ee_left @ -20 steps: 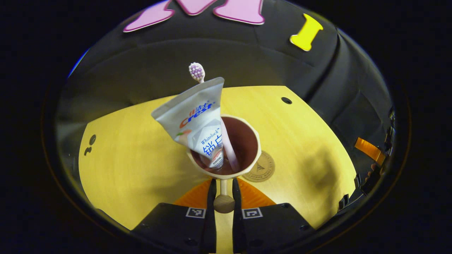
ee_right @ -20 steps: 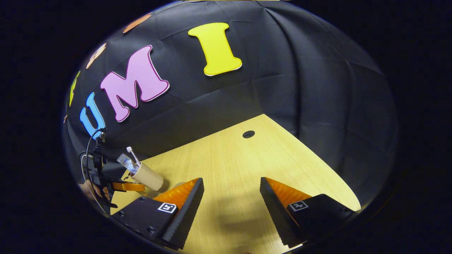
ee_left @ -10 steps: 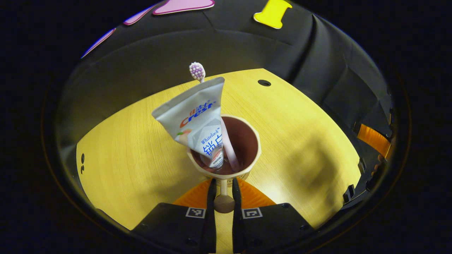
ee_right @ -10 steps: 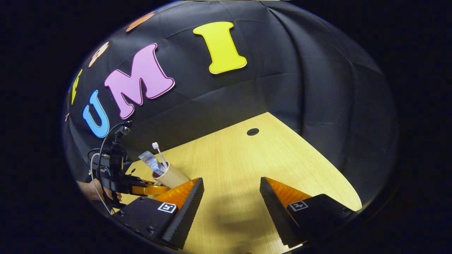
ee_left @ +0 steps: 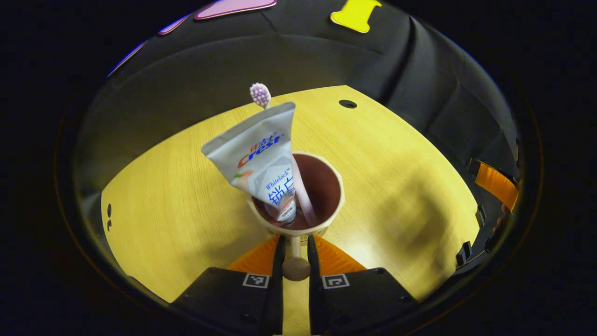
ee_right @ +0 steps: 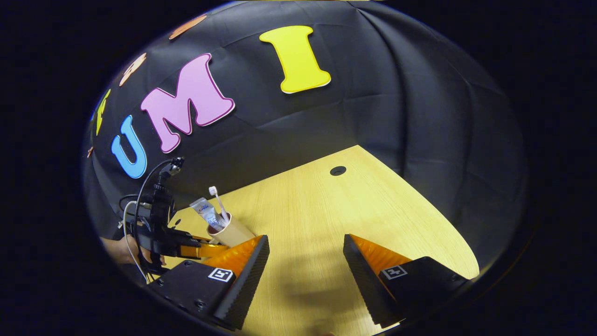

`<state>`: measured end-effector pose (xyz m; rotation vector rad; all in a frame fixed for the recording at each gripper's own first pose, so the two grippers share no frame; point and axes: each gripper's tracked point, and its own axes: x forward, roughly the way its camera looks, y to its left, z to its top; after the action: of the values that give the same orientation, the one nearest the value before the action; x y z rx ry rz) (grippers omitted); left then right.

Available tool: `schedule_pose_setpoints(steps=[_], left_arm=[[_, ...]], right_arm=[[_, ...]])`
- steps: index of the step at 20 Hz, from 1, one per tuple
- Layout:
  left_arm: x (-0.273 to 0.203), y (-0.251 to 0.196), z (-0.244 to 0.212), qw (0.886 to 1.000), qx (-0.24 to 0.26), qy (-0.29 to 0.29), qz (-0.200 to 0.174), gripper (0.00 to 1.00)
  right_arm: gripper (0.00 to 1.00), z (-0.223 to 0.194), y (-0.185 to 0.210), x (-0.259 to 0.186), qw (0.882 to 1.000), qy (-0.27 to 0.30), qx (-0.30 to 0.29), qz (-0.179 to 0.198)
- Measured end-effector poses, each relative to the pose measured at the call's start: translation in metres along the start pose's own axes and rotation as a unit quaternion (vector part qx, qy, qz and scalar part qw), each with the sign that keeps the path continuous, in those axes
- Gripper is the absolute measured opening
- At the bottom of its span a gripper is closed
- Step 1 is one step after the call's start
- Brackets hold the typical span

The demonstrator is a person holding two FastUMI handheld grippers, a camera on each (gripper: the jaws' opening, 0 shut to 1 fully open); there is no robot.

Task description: Put the toothbrush and toothpaste on the desktop into the cup, then pick up the cup and place it on the coaster on the desktop.

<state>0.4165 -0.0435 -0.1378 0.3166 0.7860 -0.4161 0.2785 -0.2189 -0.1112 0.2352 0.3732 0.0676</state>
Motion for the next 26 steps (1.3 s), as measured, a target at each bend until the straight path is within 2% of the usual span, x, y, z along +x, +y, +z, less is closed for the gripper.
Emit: schedule_pose_setpoints(steps=[1,2,3,6,9,13,16,20,26], left_arm=[[-0.003,0.001,-0.001,1.0,-0.001,-0.004,0.002,0.28],[-0.006,0.002,0.001,1.0,0.0,-0.011,0.004,0.34],[-0.011,0.003,0.003,1.0,0.001,-0.019,0.008,0.29],[-0.035,0.011,-0.004,0.999,-0.006,-0.041,0.018,0.78],[-0.069,0.022,-0.006,0.994,-0.034,-0.097,0.043,1.0],[-0.133,0.039,-0.026,0.977,-0.089,-0.178,0.074,1.0],[-0.178,0.051,-0.054,0.964,-0.116,-0.215,0.103,1.0],[-0.237,0.06,-0.09,0.942,-0.154,-0.27,0.125,0.99],[-0.302,0.078,-0.147,0.916,-0.186,-0.303,0.188,0.98]], right_arm=[[0.98,0.0,0.002,0.0,1.0,0.001,-0.001,0.001],[0.98,0.0,0.003,0.0,1.0,0.001,-0.002,0.003],[0.98,-0.001,0.005,-0.001,1.0,0.001,-0.003,0.005],[0.98,-0.001,0.014,-0.002,1.0,0.004,-0.002,0.01],[0.98,-0.005,0.023,-0.009,1.0,0.002,-0.015,0.011],[0.98,-0.012,0.045,-0.023,0.999,0.001,-0.029,0.02],[0.98,-0.016,0.065,-0.038,0.999,-0.001,-0.043,0.024],[0.98,-0.024,0.101,-0.067,0.998,-0.011,-0.056,0.029],[0.98,-0.041,0.171,-0.105,0.995,-0.024,-0.081,0.051]])
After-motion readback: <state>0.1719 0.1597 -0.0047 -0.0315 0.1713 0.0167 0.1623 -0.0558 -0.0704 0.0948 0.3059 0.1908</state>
